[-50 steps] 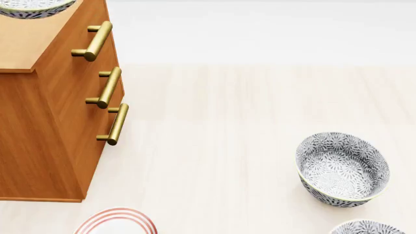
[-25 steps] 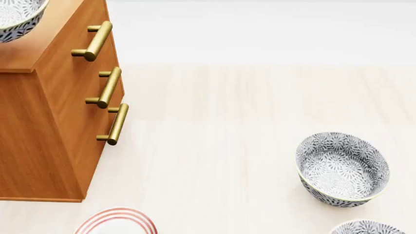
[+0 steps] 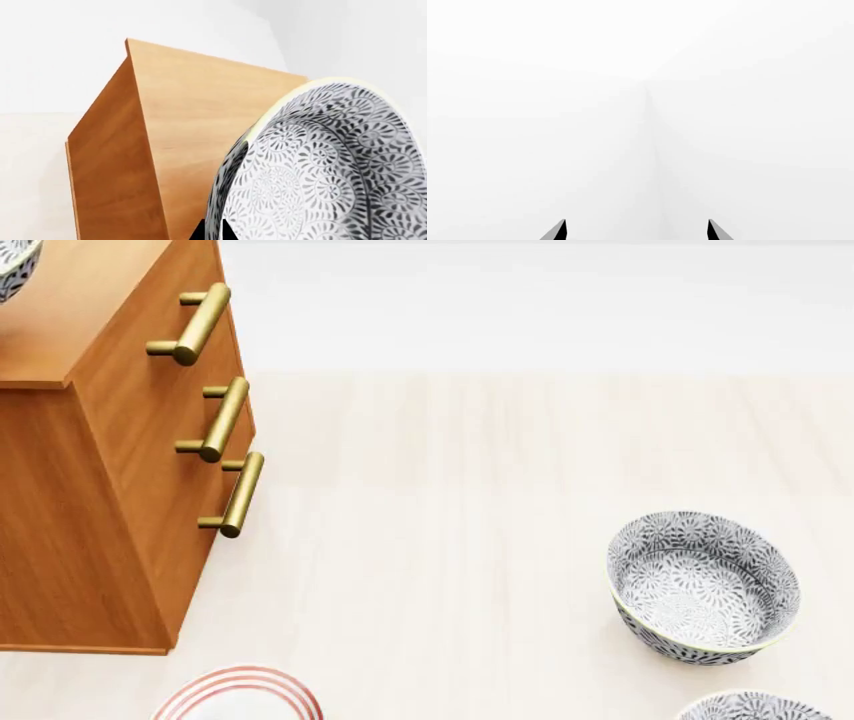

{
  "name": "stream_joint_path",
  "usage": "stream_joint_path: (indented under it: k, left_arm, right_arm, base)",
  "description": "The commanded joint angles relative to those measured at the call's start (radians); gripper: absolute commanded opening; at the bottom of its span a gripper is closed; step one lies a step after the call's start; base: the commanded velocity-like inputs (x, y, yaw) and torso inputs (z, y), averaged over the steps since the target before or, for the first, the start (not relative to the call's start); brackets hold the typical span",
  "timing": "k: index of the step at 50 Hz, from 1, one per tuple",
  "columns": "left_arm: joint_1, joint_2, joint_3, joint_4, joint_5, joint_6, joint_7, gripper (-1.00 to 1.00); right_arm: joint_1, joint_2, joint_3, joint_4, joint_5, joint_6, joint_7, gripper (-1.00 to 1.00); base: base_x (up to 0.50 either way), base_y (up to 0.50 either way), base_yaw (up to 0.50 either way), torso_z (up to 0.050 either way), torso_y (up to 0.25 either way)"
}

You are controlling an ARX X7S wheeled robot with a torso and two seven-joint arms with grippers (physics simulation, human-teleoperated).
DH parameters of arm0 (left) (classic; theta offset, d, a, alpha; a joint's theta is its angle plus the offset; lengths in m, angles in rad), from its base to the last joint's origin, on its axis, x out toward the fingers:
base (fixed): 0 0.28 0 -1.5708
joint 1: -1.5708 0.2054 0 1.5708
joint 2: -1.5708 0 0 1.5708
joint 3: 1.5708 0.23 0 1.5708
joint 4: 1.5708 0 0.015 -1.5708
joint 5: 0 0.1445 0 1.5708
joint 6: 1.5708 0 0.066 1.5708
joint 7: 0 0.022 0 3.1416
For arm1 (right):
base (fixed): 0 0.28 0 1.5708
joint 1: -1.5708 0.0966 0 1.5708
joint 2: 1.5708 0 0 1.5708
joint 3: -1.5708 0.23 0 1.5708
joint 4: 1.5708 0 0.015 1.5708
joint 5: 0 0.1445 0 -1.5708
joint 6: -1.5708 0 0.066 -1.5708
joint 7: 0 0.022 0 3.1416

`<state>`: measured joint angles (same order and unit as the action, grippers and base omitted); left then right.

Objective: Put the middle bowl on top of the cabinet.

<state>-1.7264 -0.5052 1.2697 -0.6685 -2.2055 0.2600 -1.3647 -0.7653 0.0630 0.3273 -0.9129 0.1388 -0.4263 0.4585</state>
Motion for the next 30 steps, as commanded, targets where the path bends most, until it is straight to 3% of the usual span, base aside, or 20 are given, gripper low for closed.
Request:
stream_joint_path:
  k: [1, 30]
  left_arm:
    - [0.019, 0.016, 0.001, -0.055, 0.005, -0.011, 0.052, -1.0]
    - [0.03, 0.023, 0.043, -0.085, 0.012, -0.101, 0.039, -1.0]
  right_arm:
    - [-0.001, -0.005, 0.006, 0.002, 0.005, -0.006, -0.007, 1.0]
    - [-0.018, -0.057, 0.04, -0.004, 0.026, -0.037, -0.072, 1.0]
  base:
    - [0.0, 0.0, 0.0, 0.0, 0.0]
    - [0.0, 0.0, 0.0, 0.0, 0.0]
